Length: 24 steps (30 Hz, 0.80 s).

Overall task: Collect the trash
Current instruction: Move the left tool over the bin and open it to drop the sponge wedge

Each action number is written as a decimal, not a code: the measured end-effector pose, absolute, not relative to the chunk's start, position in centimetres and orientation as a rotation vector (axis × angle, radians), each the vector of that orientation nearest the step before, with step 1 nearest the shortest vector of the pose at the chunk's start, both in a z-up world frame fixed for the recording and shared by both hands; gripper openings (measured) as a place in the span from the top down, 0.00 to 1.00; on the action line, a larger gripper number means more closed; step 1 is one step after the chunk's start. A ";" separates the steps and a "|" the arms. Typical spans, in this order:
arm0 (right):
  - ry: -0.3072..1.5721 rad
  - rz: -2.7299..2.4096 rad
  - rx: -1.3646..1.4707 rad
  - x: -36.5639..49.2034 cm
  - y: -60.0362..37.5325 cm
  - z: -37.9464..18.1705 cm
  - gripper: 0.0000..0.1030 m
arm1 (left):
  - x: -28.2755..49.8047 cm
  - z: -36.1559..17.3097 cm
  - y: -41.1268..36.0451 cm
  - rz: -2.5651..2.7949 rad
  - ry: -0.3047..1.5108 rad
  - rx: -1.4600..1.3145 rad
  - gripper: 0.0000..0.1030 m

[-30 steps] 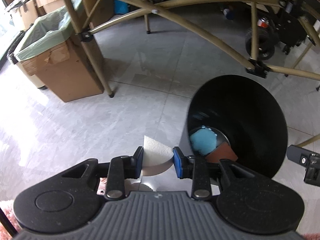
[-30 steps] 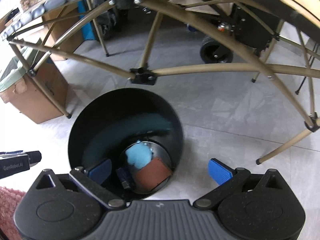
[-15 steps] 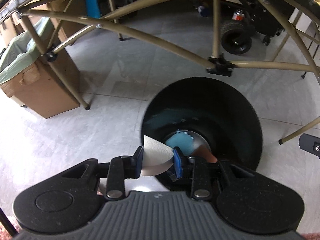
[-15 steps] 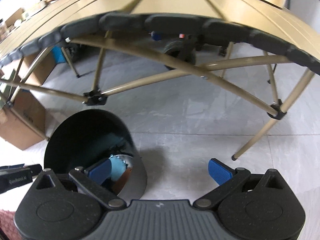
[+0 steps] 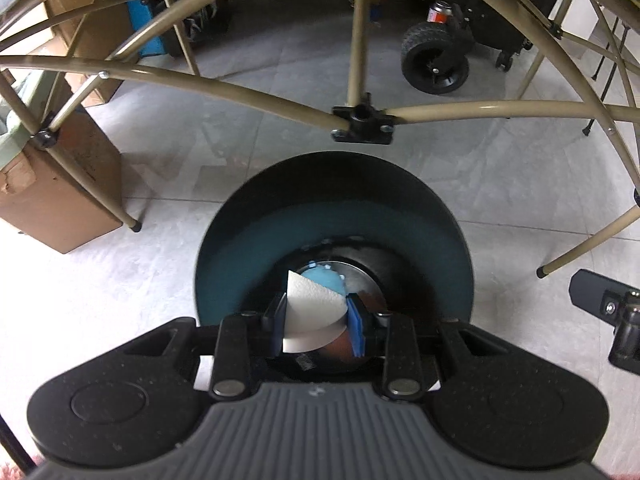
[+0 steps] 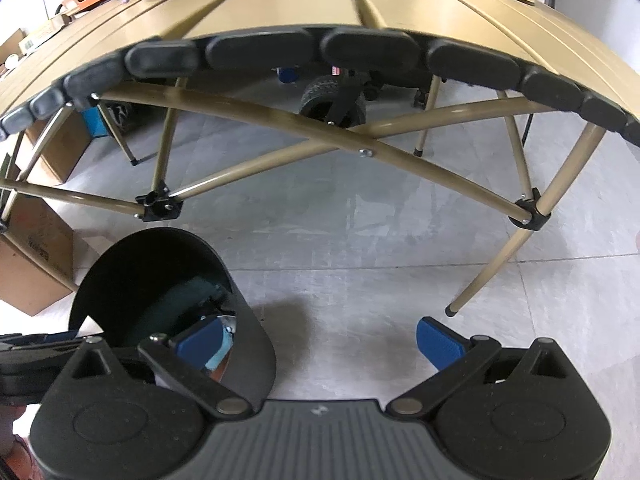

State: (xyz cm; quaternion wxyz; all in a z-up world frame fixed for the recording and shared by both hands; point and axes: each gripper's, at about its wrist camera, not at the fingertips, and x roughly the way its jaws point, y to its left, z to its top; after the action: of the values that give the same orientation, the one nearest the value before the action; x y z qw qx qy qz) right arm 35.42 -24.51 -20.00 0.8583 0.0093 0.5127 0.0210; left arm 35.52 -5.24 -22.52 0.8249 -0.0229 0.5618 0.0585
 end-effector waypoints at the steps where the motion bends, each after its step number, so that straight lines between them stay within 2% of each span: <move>1: 1.078 0.040 0.020 35.4 -24.6 -20.0 0.00 | 35.6 -22.6 -5.4 0.119 1.196 -0.053 0.70; 12: 1.087 0.030 0.008 35.6 -24.4 -20.4 0.00 | 35.9 -23.0 -5.8 0.112 1.200 -0.038 0.69; 15: 1.086 0.025 0.011 35.6 -24.6 -20.4 0.00 | 35.9 -23.0 -5.8 0.131 1.199 -0.026 0.64; 16: 1.086 0.023 0.012 35.6 -24.7 -20.4 0.00 | 35.9 -23.0 -5.8 0.134 1.200 -0.026 0.56; 17: 1.085 0.021 0.013 35.6 -24.7 -20.4 0.00 | 35.9 -23.0 -5.7 0.131 1.202 -0.033 0.41; 18: 1.084 0.020 0.013 35.6 -24.7 -20.4 0.00 | 35.9 -23.0 -5.7 0.125 1.202 -0.041 0.32; 19: 1.083 0.020 0.013 35.6 -24.7 -20.4 0.00 | 35.9 -22.9 -5.7 0.123 1.199 -0.042 0.16; 20: 1.082 0.020 0.013 35.6 -24.8 -20.4 0.00 | 35.8 -22.8 -5.8 0.124 1.194 -0.039 0.06; 24: 1.078 0.018 0.008 35.5 -24.8 -20.2 0.00 | 35.9 -22.8 -5.7 0.143 1.194 -0.036 0.03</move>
State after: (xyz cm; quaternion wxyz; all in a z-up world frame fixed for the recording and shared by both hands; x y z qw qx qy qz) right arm 35.52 -24.80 -20.24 0.8583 0.0040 0.5131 0.0084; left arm 35.91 -5.70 -22.78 0.8245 -0.0169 0.5616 0.0674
